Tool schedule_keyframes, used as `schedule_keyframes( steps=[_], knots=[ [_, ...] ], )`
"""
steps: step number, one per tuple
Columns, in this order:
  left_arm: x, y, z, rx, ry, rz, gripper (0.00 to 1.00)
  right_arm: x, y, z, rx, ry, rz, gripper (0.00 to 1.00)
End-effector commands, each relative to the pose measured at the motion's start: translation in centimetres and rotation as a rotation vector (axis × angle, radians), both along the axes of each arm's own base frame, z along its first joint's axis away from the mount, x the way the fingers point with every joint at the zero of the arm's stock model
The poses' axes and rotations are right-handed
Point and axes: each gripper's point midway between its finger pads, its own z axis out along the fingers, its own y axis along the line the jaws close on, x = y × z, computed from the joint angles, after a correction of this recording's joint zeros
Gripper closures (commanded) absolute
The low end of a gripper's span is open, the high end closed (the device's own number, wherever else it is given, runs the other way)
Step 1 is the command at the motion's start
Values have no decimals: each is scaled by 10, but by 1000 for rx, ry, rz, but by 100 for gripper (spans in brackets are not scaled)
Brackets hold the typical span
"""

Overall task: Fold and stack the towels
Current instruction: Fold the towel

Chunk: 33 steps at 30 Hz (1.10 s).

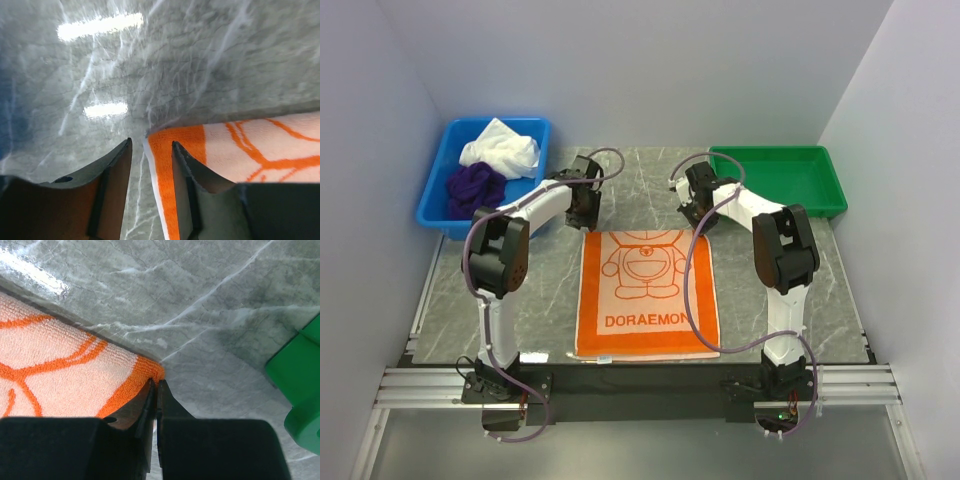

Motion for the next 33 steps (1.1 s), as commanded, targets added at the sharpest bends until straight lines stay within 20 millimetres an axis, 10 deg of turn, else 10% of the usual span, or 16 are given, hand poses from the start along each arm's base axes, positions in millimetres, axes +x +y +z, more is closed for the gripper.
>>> schedule_keyframes(
  steps=[1,16,33],
  knots=[
    [5,-3,-3,-7,7,-5,57,-3,-5,-1,-26,-8,3,100],
    [-30,8,-69,44,177,37,53,-2,-5,1,-36,-20,5,100],
    [-51,15,-100,41,296,57,92,-4,-6,-1,-48,-23,15,100]
  ],
)
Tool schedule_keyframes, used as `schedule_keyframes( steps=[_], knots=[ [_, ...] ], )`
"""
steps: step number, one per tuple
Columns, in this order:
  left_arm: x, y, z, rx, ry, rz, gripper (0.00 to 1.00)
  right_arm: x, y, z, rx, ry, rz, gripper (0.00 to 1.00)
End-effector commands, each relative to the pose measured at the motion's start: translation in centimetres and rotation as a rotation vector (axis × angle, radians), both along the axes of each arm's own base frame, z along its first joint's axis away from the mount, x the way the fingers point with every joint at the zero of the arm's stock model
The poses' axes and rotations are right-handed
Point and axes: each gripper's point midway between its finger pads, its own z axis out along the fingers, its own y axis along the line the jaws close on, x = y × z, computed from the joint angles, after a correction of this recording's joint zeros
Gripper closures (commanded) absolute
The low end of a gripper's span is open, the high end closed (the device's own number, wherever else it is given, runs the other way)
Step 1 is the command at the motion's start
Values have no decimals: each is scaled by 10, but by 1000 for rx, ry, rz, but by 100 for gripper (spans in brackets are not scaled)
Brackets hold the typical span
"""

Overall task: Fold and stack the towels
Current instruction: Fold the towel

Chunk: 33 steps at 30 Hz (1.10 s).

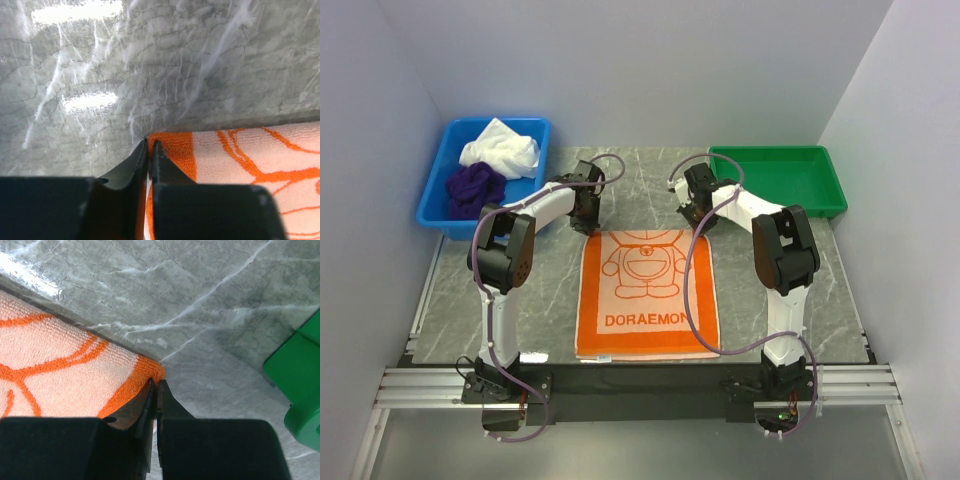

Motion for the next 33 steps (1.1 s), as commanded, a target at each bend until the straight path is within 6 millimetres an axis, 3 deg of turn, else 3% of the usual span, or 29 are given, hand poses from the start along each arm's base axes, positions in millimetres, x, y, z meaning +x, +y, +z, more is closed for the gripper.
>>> schedule_keyframes(
  steps=[1,6,8,13,21,26,33],
  knots=[
    [-44,23,-65,85,214,10,96,-3,-7,-1,-34,-3,9,100],
    [-32,35,-50,142,154,29,99,5,-7,6,-37,-32,2,100],
    [-21,39,-33,149,92,41,99,10,-6,13,-33,-50,-3,100],
    [17,45,11,135,-83,83,99,33,0,36,-16,-132,-19,100],
    [67,60,51,147,-292,147,99,68,1,59,-32,-260,-54,100],
    [95,59,78,100,-403,157,99,94,3,80,-33,-379,-76,100],
    [103,60,135,34,-595,162,99,111,-3,107,-52,-486,-99,100]
  ],
)
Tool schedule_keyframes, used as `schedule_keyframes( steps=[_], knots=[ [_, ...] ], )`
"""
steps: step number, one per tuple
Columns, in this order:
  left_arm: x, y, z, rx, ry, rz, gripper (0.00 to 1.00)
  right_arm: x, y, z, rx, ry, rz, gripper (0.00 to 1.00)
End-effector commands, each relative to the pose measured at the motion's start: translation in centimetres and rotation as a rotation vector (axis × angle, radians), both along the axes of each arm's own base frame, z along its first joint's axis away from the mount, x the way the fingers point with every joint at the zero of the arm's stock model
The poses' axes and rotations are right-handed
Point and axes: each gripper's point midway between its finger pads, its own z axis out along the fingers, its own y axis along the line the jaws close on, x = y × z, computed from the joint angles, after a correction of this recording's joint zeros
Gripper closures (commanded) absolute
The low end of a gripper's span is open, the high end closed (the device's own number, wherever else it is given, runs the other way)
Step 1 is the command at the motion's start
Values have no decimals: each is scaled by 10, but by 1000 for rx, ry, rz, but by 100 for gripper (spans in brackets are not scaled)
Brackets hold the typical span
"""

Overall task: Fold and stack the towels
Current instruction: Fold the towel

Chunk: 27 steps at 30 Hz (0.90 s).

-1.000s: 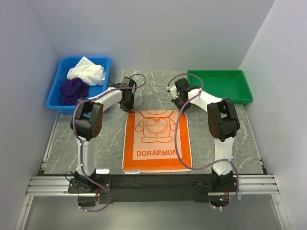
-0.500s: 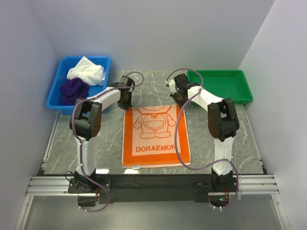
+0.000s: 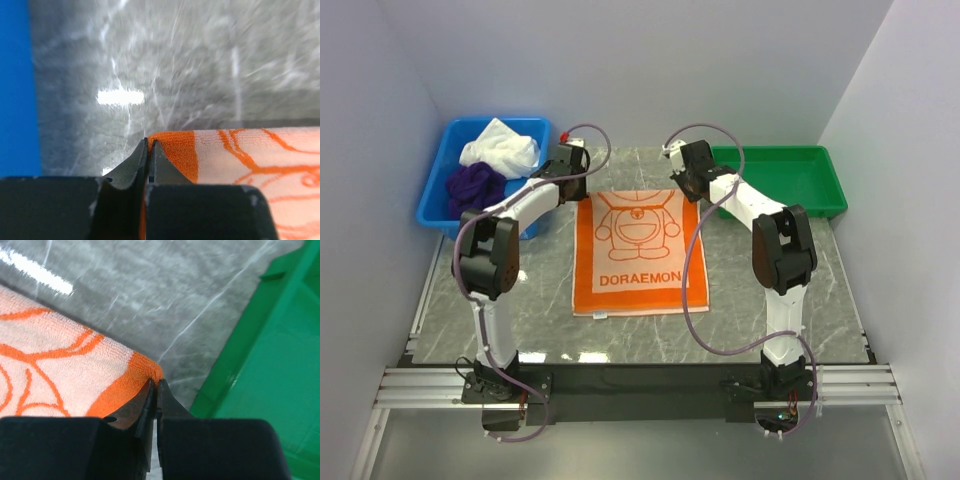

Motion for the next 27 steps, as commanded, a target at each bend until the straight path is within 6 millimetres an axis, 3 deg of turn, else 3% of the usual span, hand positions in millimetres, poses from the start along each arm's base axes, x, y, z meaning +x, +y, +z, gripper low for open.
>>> schedule_keyframes(
  steps=[1,7,14,21,27],
  knots=[
    [16,24,73,13,-216,37,99,26,-23,41,-63,-151,-75,100],
    [4,25,86,10,-257,12,99,21,-25,61,-41,-203,-89,100],
    [-19,27,83,-21,-268,7,99,-2,-24,79,-10,-241,-79,100],
    [-41,31,83,-56,-265,29,99,-37,-26,71,-8,-239,-75,100],
    [-62,31,105,-100,-309,18,99,-65,-30,73,7,-256,-85,100]
  ],
)
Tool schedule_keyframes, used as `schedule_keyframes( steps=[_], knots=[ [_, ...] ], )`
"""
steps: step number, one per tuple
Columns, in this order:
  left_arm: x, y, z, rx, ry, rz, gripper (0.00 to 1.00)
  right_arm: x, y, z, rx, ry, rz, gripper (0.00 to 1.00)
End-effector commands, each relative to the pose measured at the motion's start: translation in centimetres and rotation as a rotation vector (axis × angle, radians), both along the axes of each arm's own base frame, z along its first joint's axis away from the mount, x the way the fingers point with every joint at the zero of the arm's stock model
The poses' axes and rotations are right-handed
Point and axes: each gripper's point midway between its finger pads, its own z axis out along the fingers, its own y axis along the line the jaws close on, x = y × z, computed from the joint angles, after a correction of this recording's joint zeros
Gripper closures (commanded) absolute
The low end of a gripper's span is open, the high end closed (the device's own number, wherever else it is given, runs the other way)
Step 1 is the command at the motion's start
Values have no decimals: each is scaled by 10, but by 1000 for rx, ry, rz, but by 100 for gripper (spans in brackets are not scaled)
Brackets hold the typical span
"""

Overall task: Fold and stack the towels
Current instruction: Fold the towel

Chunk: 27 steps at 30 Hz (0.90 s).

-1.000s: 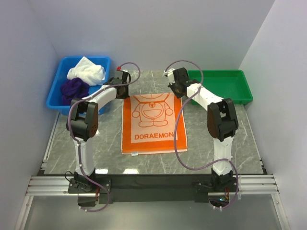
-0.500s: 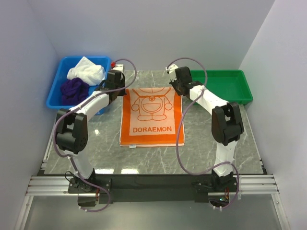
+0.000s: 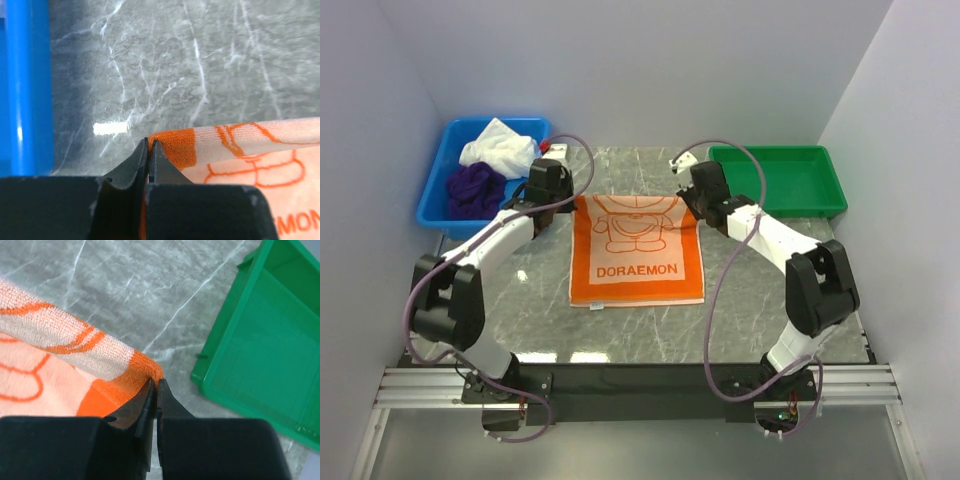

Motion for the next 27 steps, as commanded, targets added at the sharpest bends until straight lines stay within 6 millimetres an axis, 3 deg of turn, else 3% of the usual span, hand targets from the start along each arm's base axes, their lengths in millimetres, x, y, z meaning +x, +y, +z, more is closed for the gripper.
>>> schedule_keyframes(
  steps=[1,5,7,27],
  knots=[
    [-5,25,35,1,-95,75,99,-7,-28,28,-22,-92,-110,100],
    [-21,25,36,-23,-82,63,99,-25,-33,30,3,-98,-122,100],
    [-30,24,35,-40,-68,57,99,-34,-33,22,7,-81,-120,100],
    [-127,23,-16,-159,182,56,99,-105,-29,5,109,22,-185,100]
  ],
)
